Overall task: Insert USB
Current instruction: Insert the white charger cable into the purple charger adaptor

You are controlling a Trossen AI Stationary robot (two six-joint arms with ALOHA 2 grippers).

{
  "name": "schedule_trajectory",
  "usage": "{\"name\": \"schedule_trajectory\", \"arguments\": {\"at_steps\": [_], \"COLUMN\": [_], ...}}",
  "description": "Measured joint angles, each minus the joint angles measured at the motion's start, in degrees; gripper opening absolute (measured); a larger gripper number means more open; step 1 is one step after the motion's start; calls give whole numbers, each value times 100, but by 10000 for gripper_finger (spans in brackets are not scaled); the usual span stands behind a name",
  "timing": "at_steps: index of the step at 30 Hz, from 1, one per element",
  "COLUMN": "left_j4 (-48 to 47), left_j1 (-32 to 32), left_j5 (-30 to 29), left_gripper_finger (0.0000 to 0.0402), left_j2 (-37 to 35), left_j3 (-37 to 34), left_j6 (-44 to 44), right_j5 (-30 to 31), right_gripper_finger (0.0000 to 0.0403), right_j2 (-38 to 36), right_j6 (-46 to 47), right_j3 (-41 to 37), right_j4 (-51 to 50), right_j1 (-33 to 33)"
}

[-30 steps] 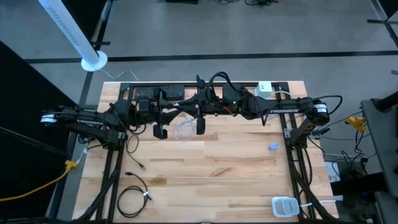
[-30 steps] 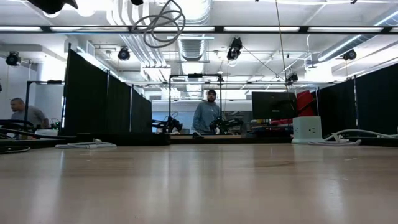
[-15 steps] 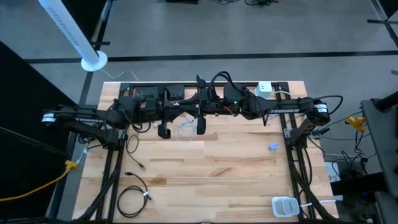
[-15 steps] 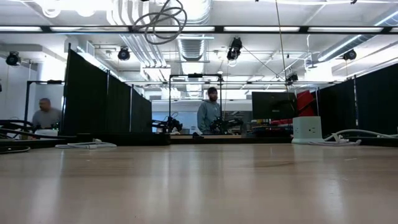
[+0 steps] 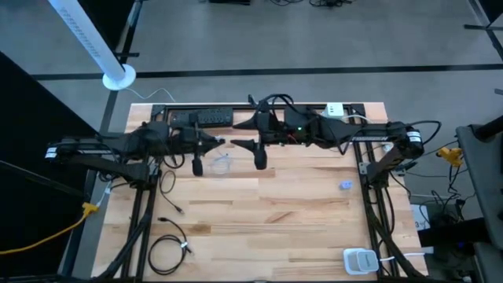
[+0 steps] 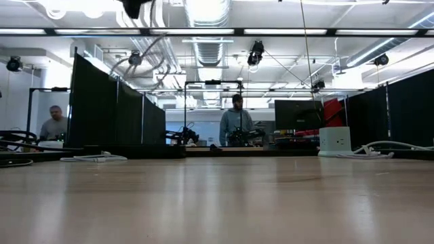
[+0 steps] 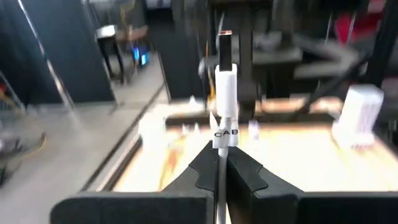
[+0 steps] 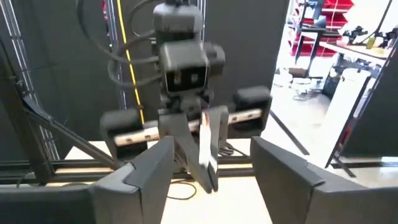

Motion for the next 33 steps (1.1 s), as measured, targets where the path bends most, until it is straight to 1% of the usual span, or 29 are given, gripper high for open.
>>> {"name": "schedule_trajectory", "arguments": {"at_steps": [2,4,15,21,26,33], "left_j4": [-389,-530,-600,-606,-608,-614], "left_j1": [-2,-4,-4,-4,-4,-7], "left_j5": [2,13,26,46,131,136], "left_gripper_finger": [0,0,0,0,0,0], "left_j2": [21,71,510,779,746,715], "left_j3": [13,13,13,13,13,13], "left_j6": [3,6,91,23,-38,-38], "right_j5": [63,94,89,-83,-114,-114], "right_gripper_finger": [203,204,195,171,145,115], "right_j2": [-8,39,525,706,704,704], "right_j6": [78,85,236,350,527,502], "right_j3": [0,0,4,0,0,0], "right_j4": [-40,-37,-53,-193,-642,-682], "right_j1": [-2,0,-20,-26,-23,-11]}}
